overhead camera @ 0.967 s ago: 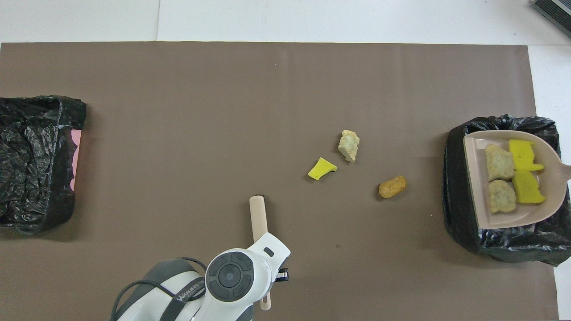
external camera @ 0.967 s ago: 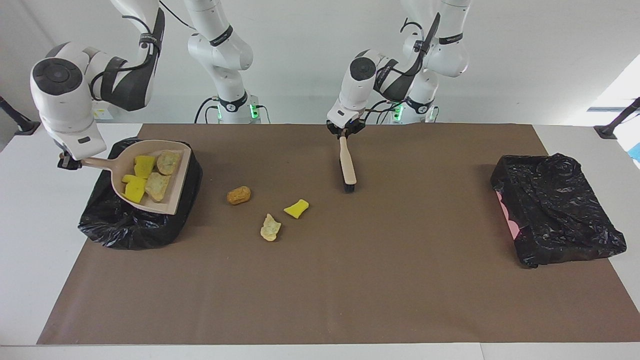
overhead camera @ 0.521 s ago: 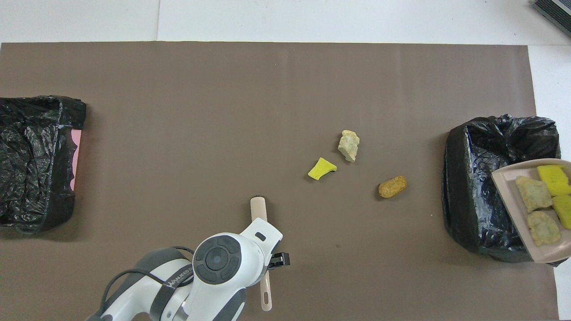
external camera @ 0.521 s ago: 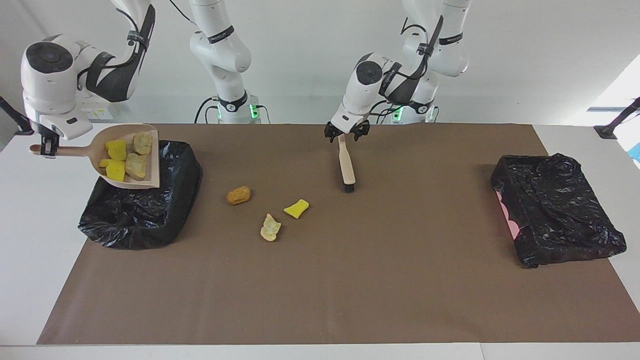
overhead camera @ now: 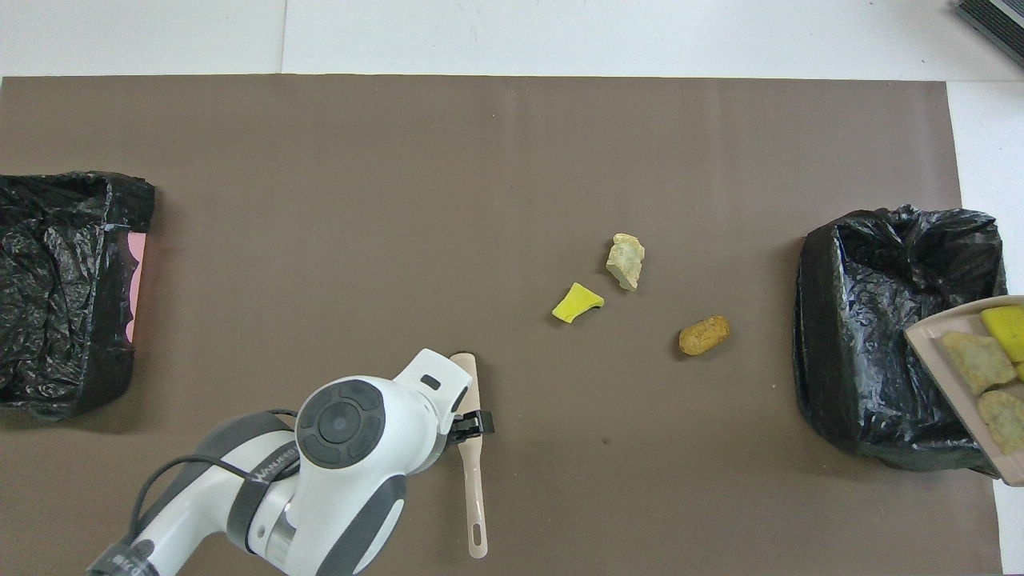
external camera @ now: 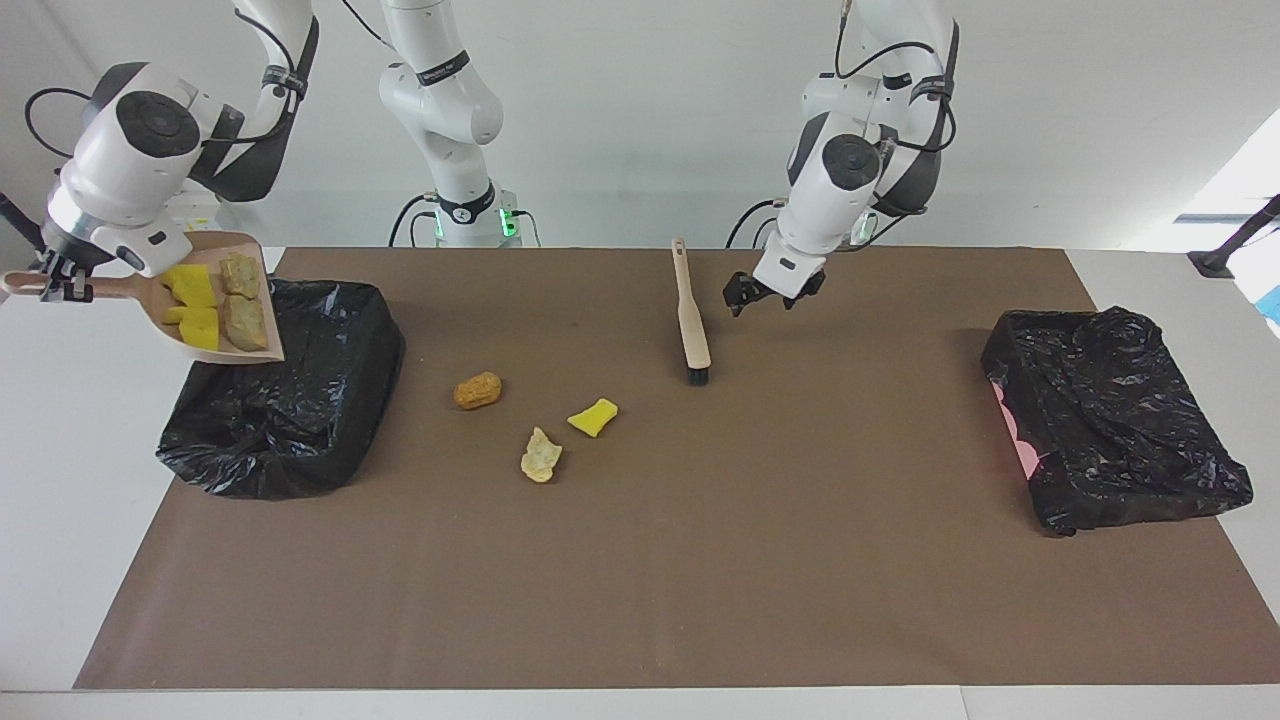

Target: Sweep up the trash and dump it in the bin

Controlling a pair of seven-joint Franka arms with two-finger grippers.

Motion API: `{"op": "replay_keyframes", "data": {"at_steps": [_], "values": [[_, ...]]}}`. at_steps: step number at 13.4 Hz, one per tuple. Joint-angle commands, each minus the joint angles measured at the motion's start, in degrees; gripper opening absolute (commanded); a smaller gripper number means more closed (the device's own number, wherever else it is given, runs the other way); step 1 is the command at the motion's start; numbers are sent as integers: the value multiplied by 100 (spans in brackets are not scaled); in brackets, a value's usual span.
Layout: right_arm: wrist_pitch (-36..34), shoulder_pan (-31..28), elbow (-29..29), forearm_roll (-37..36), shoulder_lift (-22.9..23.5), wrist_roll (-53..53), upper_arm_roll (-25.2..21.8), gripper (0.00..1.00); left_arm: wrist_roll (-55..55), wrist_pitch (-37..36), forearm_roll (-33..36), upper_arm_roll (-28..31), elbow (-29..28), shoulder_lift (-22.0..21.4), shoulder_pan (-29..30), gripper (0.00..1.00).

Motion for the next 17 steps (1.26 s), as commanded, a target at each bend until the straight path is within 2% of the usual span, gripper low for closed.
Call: {"op": "replay_keyframes", "data": {"at_steps": [1,4,6,8,12,15,17], "values": [[-40,348,-634,-491,-510,856,10,0,978,-545,238,-58,-25,-426,753,100],[-366,420,-608,-904,-562,1569,2,0,2015,-853,686,-58,149,-541,1430,100],[-716,437,-591,-1334,-633,1992,63,0,2754,-1186,732,-58,509,-533,1922,100],[-823,437,-599,-1407,-826,2037,72,0,3334,-1468,740,-58,948,-463,2362,100],[-990,507,-626,-1380,-888,2037,98,0,3293,-1722,1285,-67,1871,-278,2452,100],[-981,587,-608,-2046,-914,2185,72,0,3267,-2556,1294,-58,3116,186,2443,100],[-1016,595,-608,-2171,-958,2222,81,0,3240,-2883,1251,-58,3743,477,2452,100]]}}
